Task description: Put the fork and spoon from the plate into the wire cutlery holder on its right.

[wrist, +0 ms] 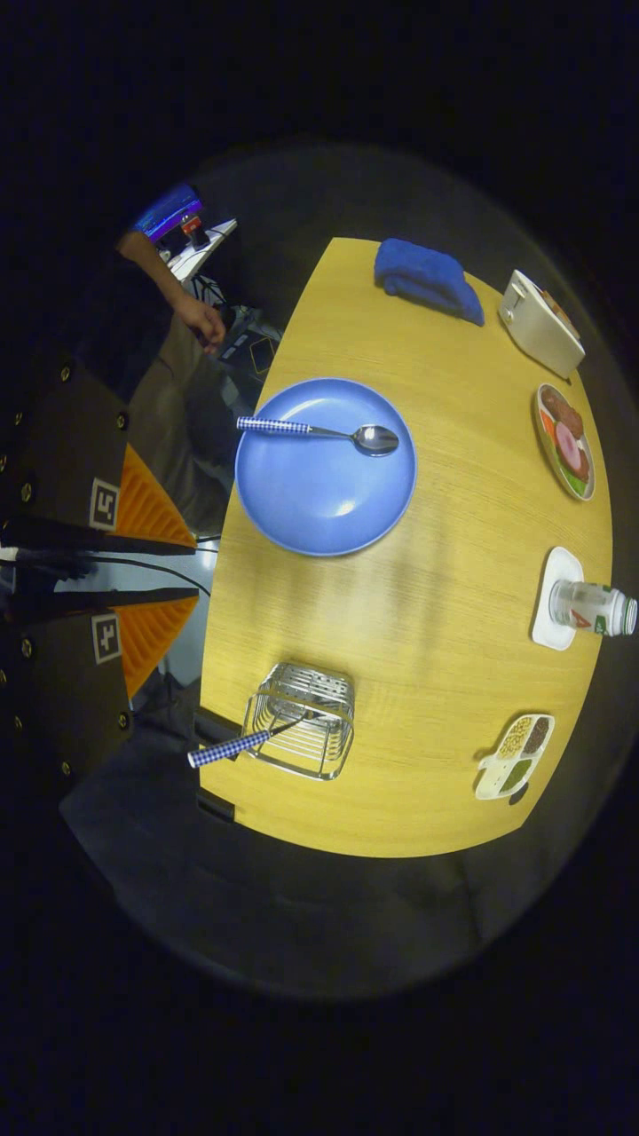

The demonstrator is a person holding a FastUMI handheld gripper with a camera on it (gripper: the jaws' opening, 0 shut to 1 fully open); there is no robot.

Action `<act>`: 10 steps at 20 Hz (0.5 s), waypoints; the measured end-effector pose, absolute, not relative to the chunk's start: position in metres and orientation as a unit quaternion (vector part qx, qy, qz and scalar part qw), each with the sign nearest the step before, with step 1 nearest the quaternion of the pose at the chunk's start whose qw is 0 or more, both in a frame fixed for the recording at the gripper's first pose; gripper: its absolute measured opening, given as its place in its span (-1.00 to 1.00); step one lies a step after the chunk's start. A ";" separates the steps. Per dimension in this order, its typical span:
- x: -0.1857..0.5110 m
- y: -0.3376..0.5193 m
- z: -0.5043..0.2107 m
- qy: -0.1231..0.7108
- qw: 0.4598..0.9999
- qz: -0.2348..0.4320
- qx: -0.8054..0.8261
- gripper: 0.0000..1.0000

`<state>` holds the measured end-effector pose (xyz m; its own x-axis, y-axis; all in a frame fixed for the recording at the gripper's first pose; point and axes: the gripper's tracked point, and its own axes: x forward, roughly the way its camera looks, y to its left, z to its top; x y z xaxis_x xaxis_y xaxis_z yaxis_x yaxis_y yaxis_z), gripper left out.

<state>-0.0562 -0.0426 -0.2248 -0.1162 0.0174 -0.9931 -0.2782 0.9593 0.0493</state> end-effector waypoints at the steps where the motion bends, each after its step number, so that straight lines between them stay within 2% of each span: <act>1: -0.056 -0.036 -0.227 0.734 0.662 0.113 -0.095 -0.61; 5: -0.063 -0.006 -0.235 0.723 0.672 0.120 -0.106 -0.61; 10: -0.086 0.035 -0.248 0.729 0.657 0.153 -0.116 -0.61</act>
<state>-0.0855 0.0349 -0.2479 -0.1088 0.0315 -0.9936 -0.3699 0.9265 0.0698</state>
